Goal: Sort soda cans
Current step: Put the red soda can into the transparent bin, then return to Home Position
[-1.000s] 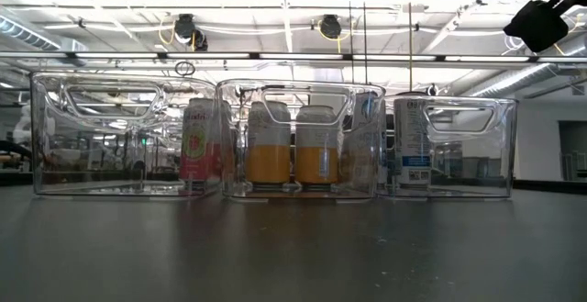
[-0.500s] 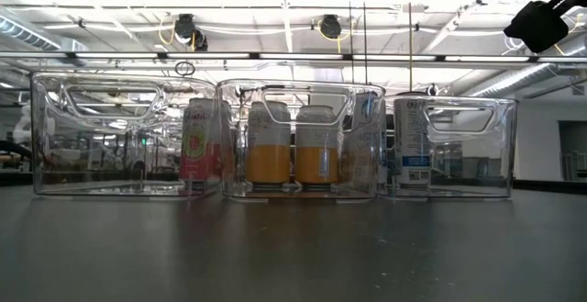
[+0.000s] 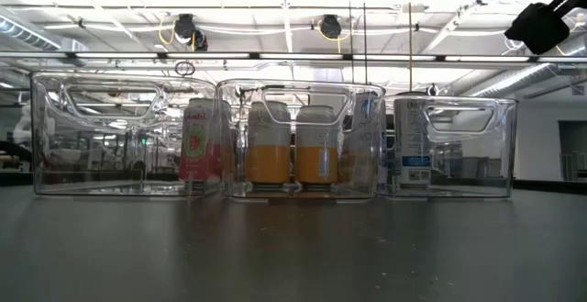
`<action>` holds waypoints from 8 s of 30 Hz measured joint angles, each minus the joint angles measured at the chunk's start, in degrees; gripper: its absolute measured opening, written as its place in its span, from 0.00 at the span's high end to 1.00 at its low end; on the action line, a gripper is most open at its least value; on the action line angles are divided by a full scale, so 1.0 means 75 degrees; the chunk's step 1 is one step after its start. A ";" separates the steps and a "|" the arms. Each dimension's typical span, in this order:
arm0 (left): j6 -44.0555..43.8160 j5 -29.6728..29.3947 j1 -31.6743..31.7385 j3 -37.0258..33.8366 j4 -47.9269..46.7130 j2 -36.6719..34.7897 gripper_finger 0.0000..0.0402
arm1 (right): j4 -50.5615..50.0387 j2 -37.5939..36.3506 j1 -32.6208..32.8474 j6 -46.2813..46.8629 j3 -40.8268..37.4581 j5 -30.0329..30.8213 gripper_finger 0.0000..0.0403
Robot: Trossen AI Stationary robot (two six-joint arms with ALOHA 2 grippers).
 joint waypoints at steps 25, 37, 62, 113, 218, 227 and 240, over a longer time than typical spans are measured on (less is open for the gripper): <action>0.5938 -0.1315 0.5579 0.0003 -0.0965 -0.1398 0.19 | -0.0331 0.0002 -0.0003 0.0080 -0.0001 -0.0031 0.03; 1.0198 -0.0289 0.7724 0.0003 -0.0946 0.0045 0.19 | -0.0330 0.0000 -0.0003 0.0150 0.0001 0.0002 0.03; 1.2927 -0.0325 0.9031 -0.1034 0.0083 0.1054 0.19 | -0.0406 -0.0001 -0.0003 0.0482 0.0000 0.0394 0.03; 1.3810 -0.0585 0.9159 -0.0570 -0.0887 0.1497 0.02 | -0.0409 -0.0001 -0.0003 0.0540 0.0001 0.0403 0.03; 1.3666 0.1447 0.8451 -0.9687 1.1967 -0.8103 0.02 | 0.4977 -0.2148 -0.4954 -0.1552 -0.3902 -0.2638 0.03; 1.3604 0.0662 0.8000 -0.9688 1.1473 -0.8101 0.02 | 0.4977 -0.2146 -0.4954 -0.1539 -0.3902 -0.2637 0.03; 1.4206 0.0694 0.6866 -0.9693 1.1110 -0.9275 0.02 | 0.4974 -0.1885 -0.4954 -0.1439 -0.3902 -0.2637 0.03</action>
